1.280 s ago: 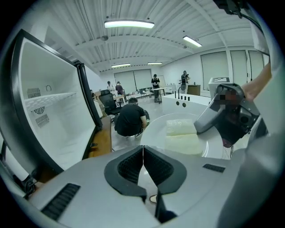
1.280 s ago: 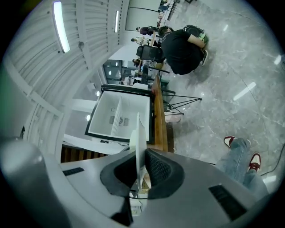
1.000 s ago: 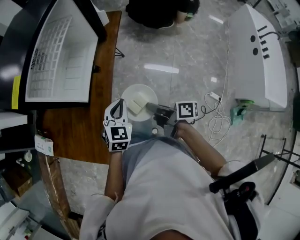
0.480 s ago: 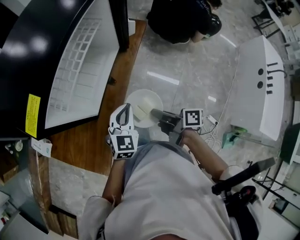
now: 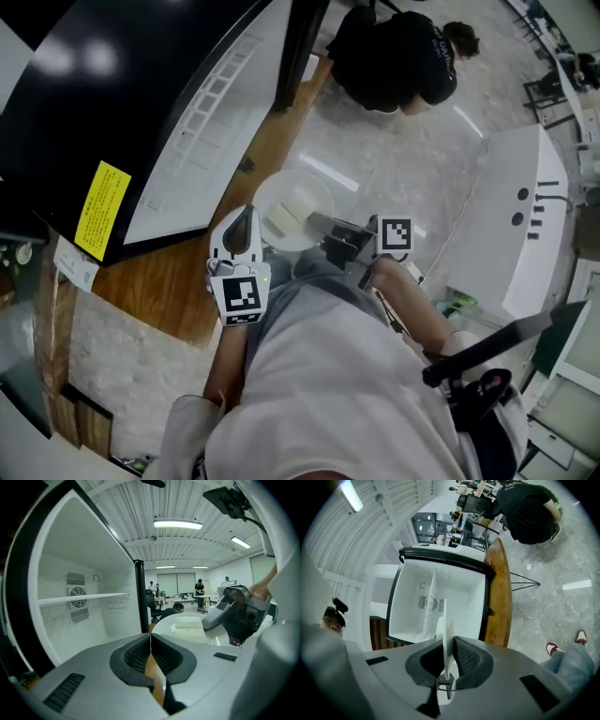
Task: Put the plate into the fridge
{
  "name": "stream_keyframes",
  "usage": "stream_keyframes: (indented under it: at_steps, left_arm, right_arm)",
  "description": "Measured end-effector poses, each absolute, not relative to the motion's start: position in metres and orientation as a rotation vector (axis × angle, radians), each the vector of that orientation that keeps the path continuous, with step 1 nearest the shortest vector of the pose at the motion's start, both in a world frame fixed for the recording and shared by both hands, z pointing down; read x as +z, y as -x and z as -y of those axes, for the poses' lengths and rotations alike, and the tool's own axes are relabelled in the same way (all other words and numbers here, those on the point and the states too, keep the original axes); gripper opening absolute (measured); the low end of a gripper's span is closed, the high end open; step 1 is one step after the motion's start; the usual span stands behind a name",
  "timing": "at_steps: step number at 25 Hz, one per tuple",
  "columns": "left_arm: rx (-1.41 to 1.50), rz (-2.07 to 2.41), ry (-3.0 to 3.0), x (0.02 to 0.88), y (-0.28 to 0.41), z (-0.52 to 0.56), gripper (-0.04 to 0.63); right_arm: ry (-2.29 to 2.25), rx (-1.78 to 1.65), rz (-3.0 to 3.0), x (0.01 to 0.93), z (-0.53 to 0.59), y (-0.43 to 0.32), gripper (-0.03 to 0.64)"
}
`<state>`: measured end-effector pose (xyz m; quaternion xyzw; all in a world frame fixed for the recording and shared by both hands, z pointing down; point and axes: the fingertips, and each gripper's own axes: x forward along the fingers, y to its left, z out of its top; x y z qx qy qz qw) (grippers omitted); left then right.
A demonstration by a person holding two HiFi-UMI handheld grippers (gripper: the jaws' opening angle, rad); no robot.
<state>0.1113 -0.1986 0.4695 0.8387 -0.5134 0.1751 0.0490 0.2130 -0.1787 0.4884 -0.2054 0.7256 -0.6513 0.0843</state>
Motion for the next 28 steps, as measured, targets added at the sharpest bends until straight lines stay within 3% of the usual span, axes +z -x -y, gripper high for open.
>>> stream_keyframes:
  at_steps: [13,19,28]
  left_arm:
    - [0.476,1.922,-2.340,0.420,-0.042,0.230,0.021]
    - [0.468,2.010,-2.330,0.388,-0.070,0.245,0.021]
    - [0.483,2.095,-2.332,0.366,-0.101,0.283,0.021]
  right_arm:
    - [0.287,-1.915,-2.394,0.421,0.281,-0.140,0.032]
    - [0.150,-1.877,-2.383,0.378,0.334,-0.141,0.032]
    - [-0.004,-2.003,-2.339,0.372,0.375,-0.081,0.032]
